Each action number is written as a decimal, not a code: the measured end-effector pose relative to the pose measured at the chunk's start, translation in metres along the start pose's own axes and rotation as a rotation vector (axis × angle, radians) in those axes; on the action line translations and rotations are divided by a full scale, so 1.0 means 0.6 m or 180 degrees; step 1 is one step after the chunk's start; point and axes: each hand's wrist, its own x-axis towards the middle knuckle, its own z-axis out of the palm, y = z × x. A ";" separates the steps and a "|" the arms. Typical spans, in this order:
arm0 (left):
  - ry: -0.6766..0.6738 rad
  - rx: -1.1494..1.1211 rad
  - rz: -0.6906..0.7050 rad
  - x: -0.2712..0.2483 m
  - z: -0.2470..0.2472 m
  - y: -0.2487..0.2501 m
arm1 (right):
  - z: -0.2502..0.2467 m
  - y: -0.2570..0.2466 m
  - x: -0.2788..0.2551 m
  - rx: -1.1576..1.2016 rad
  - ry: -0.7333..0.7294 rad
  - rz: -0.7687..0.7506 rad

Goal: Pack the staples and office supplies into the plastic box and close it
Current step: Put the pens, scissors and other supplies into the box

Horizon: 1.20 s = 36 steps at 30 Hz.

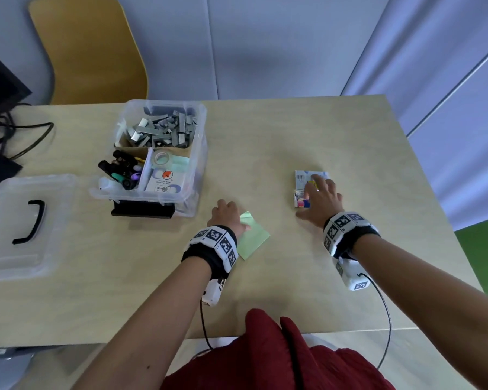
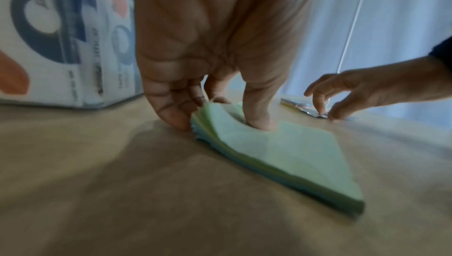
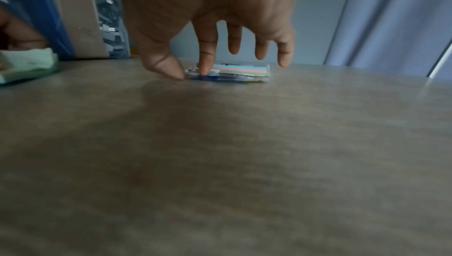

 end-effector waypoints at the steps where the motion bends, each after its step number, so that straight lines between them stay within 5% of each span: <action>1: -0.0047 -0.0025 -0.0009 0.000 0.000 0.003 | -0.004 0.002 0.005 0.0058 -0.0036 -0.0033; 13: -0.0128 -0.0256 -0.0026 -0.010 -0.011 0.002 | -0.027 -0.021 0.047 -0.0223 0.0349 -0.0306; 20: 0.0109 -0.1144 0.0269 -0.004 -0.024 -0.017 | -0.045 -0.093 0.013 0.1039 0.0126 -0.0341; 24: 0.0249 -0.1816 0.0793 -0.014 -0.062 -0.009 | -0.073 -0.138 -0.002 0.1498 0.0203 -0.0460; 31: 0.0437 -0.2839 0.1331 -0.043 -0.117 -0.018 | -0.123 -0.187 -0.017 0.3533 0.0173 -0.0581; 36: 0.0704 -0.2851 0.1350 -0.063 -0.165 -0.038 | -0.130 -0.225 -0.021 0.3221 0.0525 -0.1053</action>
